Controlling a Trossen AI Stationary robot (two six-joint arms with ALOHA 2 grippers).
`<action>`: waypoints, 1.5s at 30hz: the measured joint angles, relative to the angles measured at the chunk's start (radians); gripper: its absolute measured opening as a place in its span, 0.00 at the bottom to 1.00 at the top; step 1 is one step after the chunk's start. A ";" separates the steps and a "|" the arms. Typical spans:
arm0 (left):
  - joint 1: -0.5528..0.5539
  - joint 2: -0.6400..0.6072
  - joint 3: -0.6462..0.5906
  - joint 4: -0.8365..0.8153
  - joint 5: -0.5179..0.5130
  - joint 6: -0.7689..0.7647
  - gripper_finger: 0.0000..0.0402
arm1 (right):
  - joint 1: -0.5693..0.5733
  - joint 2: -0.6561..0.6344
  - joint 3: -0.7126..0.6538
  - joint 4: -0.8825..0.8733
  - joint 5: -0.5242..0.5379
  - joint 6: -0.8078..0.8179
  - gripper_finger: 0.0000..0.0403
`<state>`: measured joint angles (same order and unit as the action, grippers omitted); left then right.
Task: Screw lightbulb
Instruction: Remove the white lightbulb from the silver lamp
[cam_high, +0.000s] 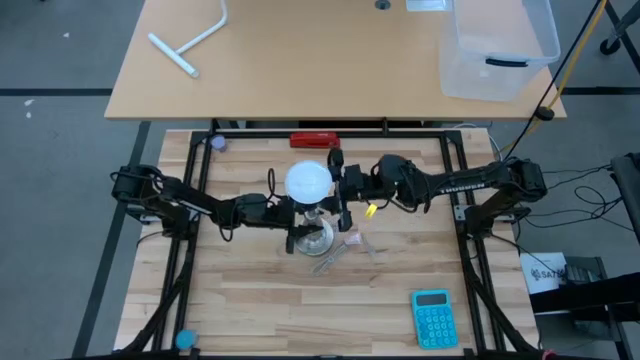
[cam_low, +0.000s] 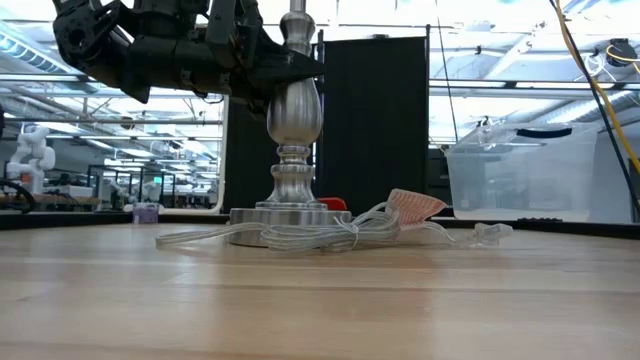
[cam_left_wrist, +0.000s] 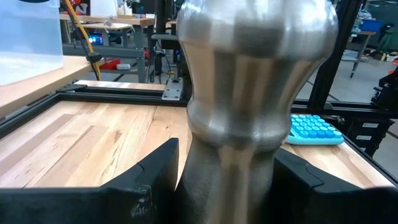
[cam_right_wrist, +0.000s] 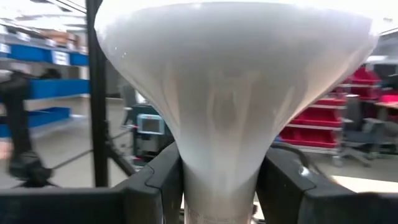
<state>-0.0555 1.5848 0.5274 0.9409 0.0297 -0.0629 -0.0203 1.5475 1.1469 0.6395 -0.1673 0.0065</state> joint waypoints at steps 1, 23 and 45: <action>0.000 0.000 0.000 0.000 0.001 0.001 0.47 | -0.013 0.000 0.000 0.000 -0.037 0.017 0.37; 0.000 0.000 0.000 -0.002 0.019 0.018 0.47 | -0.055 0.003 -0.003 0.062 -0.173 0.017 0.47; 0.003 0.000 0.000 -0.004 0.022 0.018 0.47 | -0.051 -0.002 0.091 -0.097 -0.252 -0.058 0.64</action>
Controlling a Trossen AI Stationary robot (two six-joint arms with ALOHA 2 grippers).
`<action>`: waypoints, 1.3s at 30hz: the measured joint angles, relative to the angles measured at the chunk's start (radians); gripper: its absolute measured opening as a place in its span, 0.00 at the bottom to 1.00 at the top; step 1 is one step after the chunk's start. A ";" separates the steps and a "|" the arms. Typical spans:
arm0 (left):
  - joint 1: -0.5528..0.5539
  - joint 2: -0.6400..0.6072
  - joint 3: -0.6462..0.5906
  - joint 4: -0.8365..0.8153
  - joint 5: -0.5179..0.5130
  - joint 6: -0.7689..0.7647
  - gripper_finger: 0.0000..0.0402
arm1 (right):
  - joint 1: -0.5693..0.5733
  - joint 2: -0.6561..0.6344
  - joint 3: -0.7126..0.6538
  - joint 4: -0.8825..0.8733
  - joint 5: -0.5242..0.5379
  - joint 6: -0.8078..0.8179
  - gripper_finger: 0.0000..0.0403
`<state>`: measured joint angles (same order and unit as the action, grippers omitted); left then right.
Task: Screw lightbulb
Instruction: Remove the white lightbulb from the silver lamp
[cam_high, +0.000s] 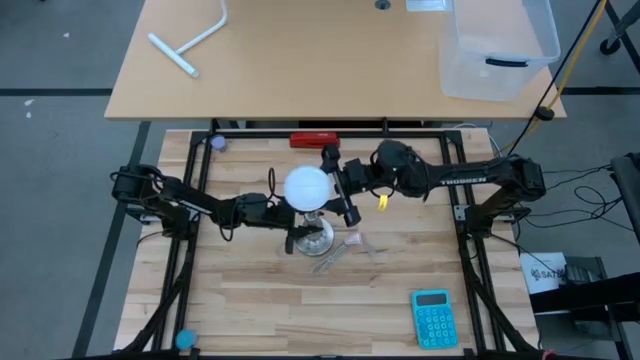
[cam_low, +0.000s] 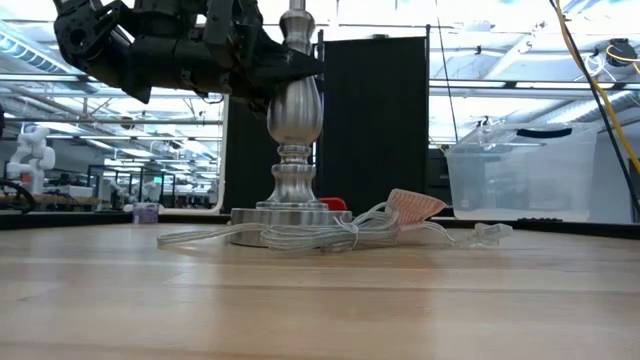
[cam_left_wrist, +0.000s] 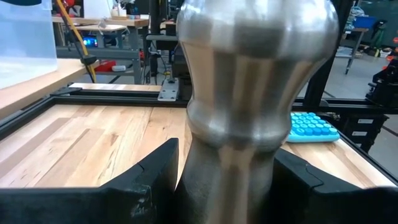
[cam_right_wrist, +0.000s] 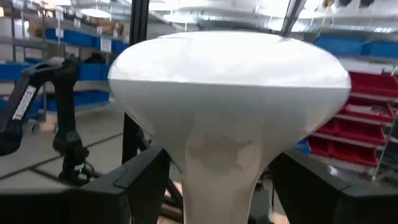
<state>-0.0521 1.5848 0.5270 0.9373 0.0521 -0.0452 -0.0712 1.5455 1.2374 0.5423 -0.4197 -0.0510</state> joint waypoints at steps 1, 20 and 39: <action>0.000 0.000 0.000 0.000 0.001 0.000 0.47 | 0.000 0.000 0.016 -0.035 -0.001 -0.008 0.64; 0.000 0.000 0.002 0.004 0.011 0.002 0.47 | -0.079 0.001 0.063 -0.161 -0.233 0.023 0.47; -0.002 0.000 0.000 0.001 0.012 -0.003 0.47 | -0.101 -0.043 0.061 -0.311 -0.228 -0.140 0.69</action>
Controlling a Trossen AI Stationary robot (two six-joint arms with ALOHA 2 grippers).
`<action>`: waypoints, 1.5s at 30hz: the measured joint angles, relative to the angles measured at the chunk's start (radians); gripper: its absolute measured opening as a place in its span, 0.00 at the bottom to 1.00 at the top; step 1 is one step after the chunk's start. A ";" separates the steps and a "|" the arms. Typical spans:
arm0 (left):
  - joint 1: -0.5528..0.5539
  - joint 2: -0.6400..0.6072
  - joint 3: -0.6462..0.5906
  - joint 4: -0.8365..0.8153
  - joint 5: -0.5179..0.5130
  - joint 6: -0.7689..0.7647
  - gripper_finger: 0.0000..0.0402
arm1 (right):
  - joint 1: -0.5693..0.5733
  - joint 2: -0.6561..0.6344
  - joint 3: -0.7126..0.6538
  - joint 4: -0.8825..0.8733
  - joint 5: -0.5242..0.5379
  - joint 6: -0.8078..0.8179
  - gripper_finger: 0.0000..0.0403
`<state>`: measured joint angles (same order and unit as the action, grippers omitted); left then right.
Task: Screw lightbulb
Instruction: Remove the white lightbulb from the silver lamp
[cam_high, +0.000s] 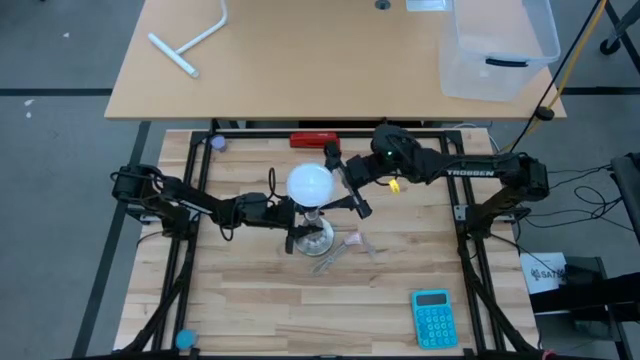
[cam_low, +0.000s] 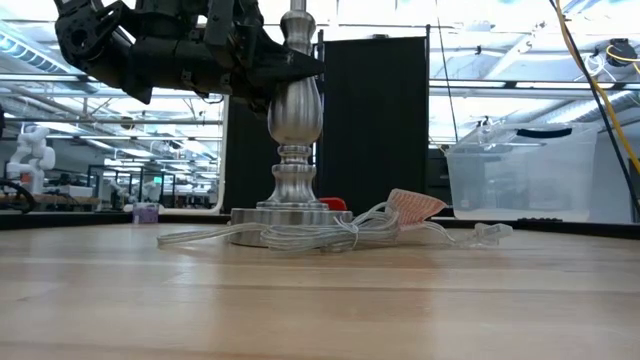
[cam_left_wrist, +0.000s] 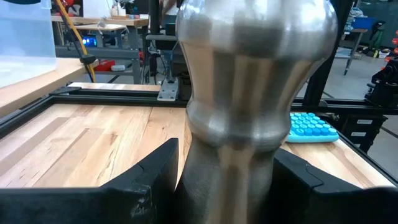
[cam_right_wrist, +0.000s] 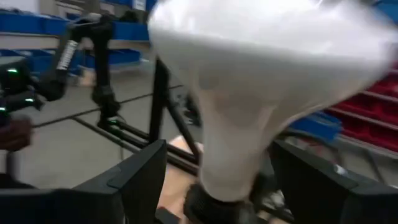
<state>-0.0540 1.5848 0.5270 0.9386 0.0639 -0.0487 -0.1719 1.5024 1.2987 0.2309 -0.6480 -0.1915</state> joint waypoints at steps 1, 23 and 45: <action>0.000 0.000 0.000 0.000 0.000 -0.001 0.47 | -0.007 -0.013 0.000 -0.019 0.015 -0.012 0.69; -0.003 0.000 0.000 -0.001 -0.013 0.002 0.47 | 0.195 -0.081 -0.146 0.005 0.572 -0.025 0.69; 0.004 0.000 0.000 -0.001 -0.016 -0.003 0.47 | 0.304 0.164 -0.043 0.466 0.959 0.042 0.66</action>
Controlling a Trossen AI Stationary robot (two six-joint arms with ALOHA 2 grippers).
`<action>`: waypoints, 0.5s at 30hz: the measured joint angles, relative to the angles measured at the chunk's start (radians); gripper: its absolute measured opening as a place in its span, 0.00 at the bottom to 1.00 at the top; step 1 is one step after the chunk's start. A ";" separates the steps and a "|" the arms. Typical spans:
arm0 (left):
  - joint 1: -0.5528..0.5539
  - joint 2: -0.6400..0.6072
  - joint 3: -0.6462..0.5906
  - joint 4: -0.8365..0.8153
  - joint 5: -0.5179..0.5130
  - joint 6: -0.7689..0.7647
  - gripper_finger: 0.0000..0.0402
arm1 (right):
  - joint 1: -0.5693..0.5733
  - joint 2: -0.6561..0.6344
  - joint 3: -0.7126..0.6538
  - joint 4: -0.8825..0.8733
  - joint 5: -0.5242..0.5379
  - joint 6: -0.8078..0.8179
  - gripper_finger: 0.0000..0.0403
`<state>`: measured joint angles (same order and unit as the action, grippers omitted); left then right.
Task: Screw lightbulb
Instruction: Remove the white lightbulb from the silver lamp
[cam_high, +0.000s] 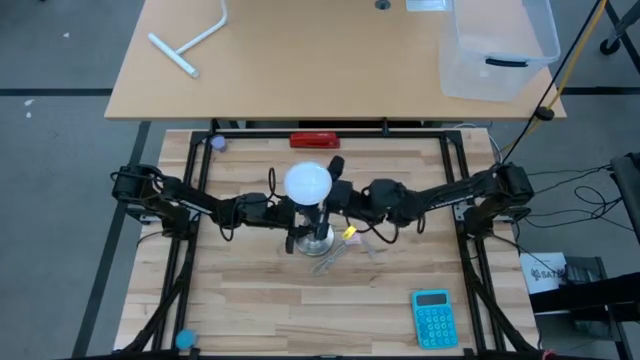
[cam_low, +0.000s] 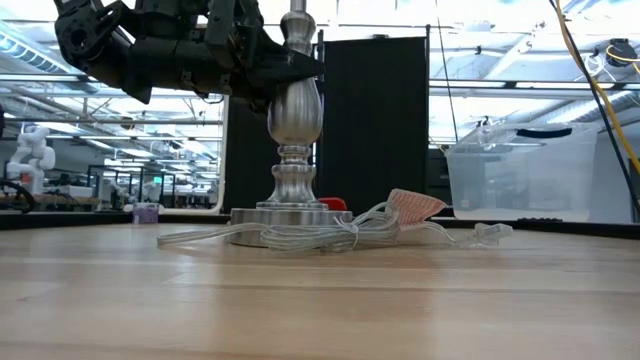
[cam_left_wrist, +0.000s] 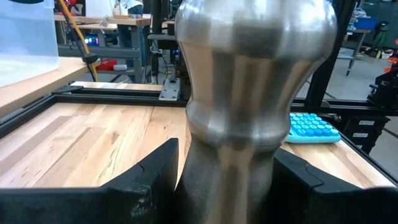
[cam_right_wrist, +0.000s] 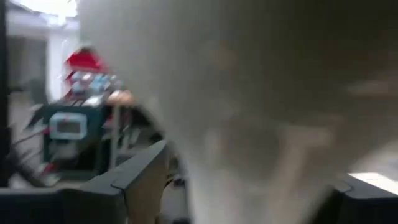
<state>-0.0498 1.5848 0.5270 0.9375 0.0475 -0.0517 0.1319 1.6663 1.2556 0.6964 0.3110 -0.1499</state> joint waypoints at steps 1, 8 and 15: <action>0.000 0.000 0.000 0.000 0.000 0.000 0.47 | -0.004 0.004 0.018 -0.041 -0.026 0.010 0.65; 0.000 0.000 0.000 0.000 -0.002 -0.004 0.47 | -0.033 -0.003 0.050 -0.139 -0.129 0.035 0.45; 0.001 0.000 0.000 -0.001 -0.001 -0.006 0.47 | -0.083 -0.026 0.050 -0.198 -0.316 0.102 0.31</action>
<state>-0.0490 1.5848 0.5270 0.9367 0.0467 -0.0582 0.0485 1.6398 1.3052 0.4983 -0.0046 -0.0480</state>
